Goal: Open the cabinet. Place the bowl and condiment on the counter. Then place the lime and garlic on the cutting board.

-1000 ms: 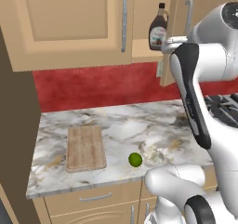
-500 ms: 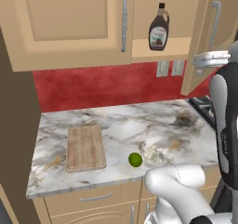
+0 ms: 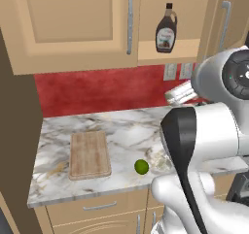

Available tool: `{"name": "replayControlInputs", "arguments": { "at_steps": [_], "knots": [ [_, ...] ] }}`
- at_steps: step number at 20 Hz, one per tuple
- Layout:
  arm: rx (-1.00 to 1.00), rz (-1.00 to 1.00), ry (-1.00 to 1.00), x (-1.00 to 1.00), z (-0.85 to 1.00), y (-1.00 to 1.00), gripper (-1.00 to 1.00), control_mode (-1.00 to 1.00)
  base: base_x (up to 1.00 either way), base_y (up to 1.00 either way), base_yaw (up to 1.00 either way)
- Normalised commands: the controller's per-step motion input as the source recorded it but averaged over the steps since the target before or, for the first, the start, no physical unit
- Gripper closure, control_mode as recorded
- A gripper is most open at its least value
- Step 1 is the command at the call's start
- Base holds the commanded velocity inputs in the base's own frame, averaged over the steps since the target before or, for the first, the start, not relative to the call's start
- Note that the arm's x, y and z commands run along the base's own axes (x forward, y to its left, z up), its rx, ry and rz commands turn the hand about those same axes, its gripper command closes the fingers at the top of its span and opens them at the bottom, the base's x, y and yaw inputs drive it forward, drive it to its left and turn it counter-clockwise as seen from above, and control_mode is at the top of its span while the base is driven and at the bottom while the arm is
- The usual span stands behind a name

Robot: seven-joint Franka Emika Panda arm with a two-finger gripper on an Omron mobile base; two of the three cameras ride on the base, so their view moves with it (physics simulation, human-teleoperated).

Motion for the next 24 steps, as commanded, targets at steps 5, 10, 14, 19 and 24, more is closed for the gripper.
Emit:
{"name": "replayControlInputs", "arguments": {
  "at_steps": [5, 10, 14, 19, 24],
  "knots": [
    [-0.13, 0.00, 0.41, 0.94, -0.04, 0.25, -1.00, -1.00, 0.00, 0.00, 0.00],
    [0.00, 0.00, 0.20, 1.00, -0.31, -0.26, -1.00, -1.00, 0.00, 0.00, 0.00],
    [-0.09, 0.00, 0.00, 1.00, -0.53, -0.08, -1.00, -1.00, 0.00, 0.00, 0.00],
    [-0.17, 0.00, -0.06, 0.86, -0.45, -0.02, -1.00, -1.00, 0.00, 0.00, 0.00],
    [-0.08, 0.00, -0.11, 0.06, -0.05, -0.81, -1.00, -1.00, 0.00, 0.00, 0.00]
  ]
}}
